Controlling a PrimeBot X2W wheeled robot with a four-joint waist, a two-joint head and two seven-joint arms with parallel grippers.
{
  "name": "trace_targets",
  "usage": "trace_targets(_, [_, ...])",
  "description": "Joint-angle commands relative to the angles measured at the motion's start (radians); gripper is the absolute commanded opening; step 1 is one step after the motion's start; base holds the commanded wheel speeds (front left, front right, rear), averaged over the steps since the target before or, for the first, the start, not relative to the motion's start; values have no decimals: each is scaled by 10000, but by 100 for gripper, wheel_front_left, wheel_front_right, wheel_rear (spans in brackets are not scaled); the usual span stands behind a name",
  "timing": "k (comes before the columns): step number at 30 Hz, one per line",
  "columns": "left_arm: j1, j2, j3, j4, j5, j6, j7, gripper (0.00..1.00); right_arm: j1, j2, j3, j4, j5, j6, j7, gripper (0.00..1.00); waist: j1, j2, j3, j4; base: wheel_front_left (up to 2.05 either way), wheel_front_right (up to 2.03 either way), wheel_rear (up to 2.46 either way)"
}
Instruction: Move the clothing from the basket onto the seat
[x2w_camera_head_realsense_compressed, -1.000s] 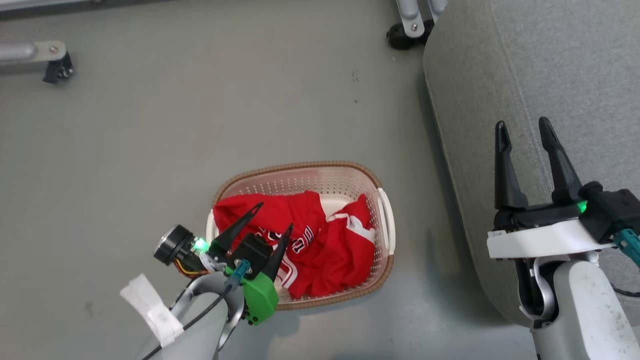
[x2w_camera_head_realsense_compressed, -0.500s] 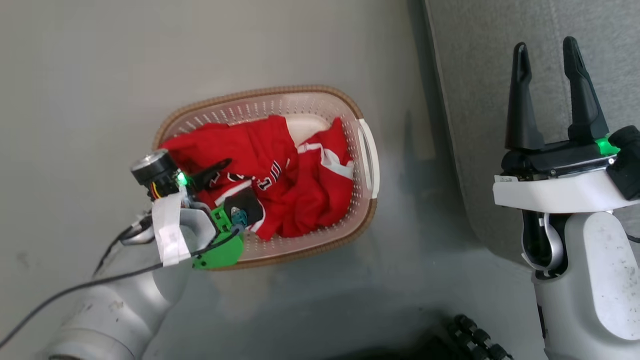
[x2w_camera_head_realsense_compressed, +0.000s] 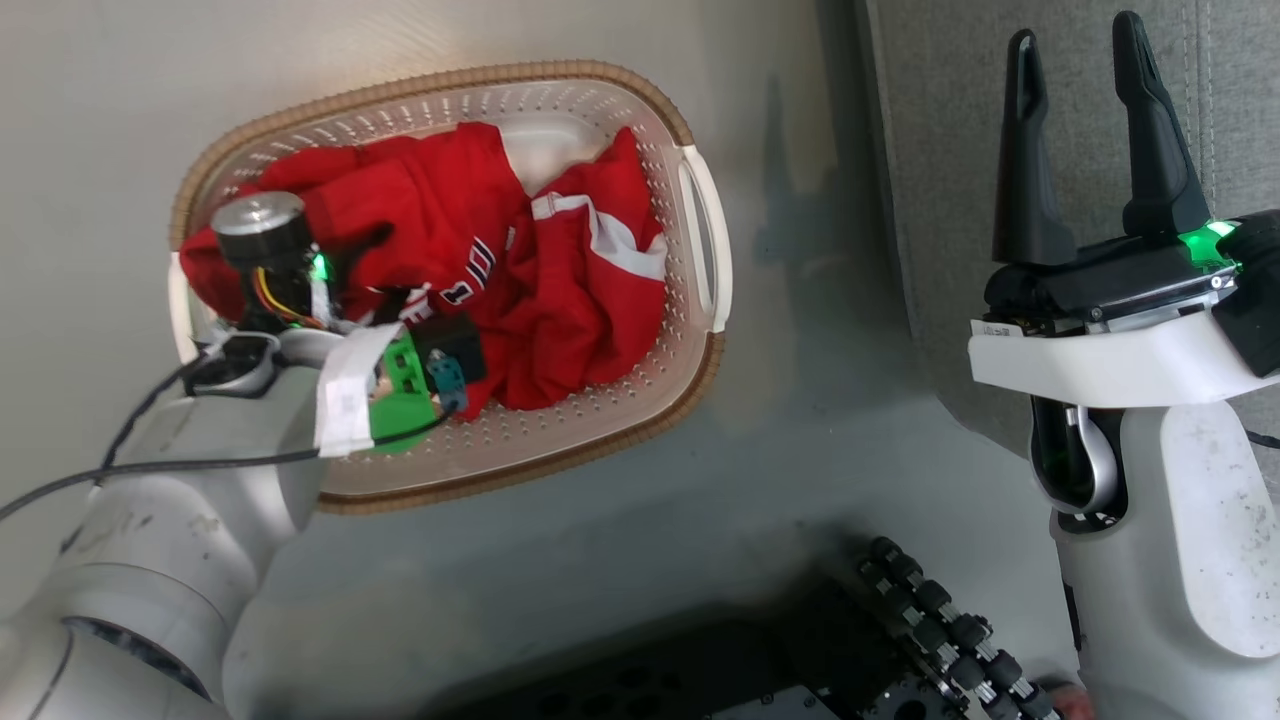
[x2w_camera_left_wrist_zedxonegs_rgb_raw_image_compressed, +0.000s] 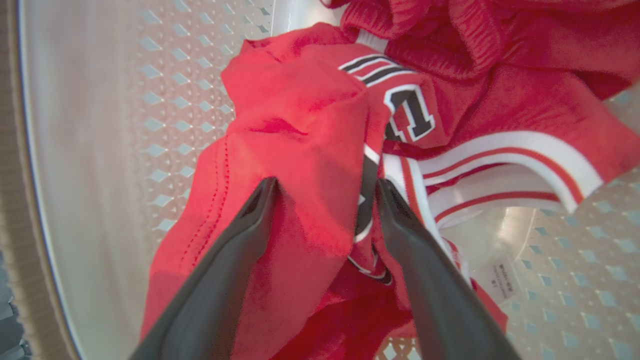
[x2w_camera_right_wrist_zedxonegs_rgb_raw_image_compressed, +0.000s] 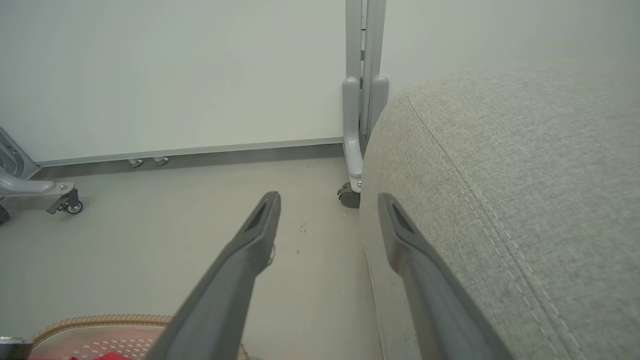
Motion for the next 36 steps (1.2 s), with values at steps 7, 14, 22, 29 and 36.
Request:
trace_targets(7, [-657, 337, 262, 238, -442, 208, 163, 100, -296, -11, 148, -132, 184, 1, -31, 100, -1, 0, 886, -370, 0, 0, 0])
trace_targets(14, [-645, 233, 198, 162, -775, 27, -311, 0, -315, -11, 204, -108, 227, 1, -31, 100, -1, 0, 925, -371, 0, 0, 0])
trace_targets(22, [76, 49, 563, -1106, -1877, -15, -514, 0, -339, -16, 415, 117, 168, 1, -31, 100, -1, 0, 405, -125, 0, 0, 0])
trace_targets(29, [1571, 286, 773, -2729, -3202, 63, -511, 0, 214, -19, 488, 564, 55, 1, -31, 100, -1, 0, -1144, 260, 0, 0, 0])
trace_targets(36, [3302, 336, 1224, -4729, -4658, 217, -512, 0, 987, -22, 948, 1038, -86, 1, -31, 100, -1, 0, -3029, 738, 0, 0, 0])
